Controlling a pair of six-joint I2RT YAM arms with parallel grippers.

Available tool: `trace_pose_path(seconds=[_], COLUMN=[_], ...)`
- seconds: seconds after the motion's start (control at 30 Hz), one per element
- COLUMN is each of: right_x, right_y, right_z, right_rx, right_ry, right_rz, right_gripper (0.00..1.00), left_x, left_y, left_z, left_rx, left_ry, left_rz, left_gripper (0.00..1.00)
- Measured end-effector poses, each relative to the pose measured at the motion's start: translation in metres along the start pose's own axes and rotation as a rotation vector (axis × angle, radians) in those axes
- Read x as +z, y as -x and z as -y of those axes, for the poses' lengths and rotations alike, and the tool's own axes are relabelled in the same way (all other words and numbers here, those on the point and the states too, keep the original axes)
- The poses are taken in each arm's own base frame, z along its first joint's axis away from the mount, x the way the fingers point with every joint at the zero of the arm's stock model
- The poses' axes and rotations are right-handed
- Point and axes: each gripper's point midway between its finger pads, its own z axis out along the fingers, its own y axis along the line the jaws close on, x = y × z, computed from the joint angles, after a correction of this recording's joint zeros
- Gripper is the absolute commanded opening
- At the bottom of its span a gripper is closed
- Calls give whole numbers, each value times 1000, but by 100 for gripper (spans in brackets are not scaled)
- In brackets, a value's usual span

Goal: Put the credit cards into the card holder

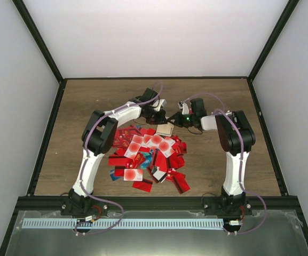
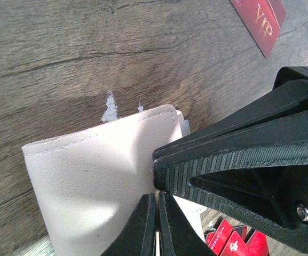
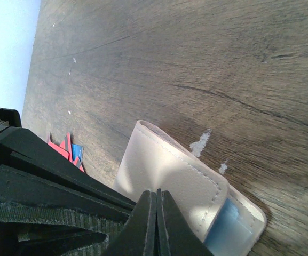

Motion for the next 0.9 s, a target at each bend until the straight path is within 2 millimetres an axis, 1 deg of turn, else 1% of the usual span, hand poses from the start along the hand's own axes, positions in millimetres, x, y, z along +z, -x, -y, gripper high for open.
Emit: trace_pose_path(seconds=[0.2, 0.6, 0.9], right_x=[0, 0, 0], right_y=[0, 0, 0], right_z=[0, 0, 0], right_rx=[0, 1, 1], right_ry=[0, 1, 0], right_rz=[0, -1, -1], right_gripper=[1, 1, 1], left_x=[1, 1, 2], left_y=[0, -2, -3], left_z=[-1, -1, -3], left_rx=[11, 56, 73], left_ry=[24, 164, 217], left_rz=[11, 39, 60], left_gripper=[4, 4, 4])
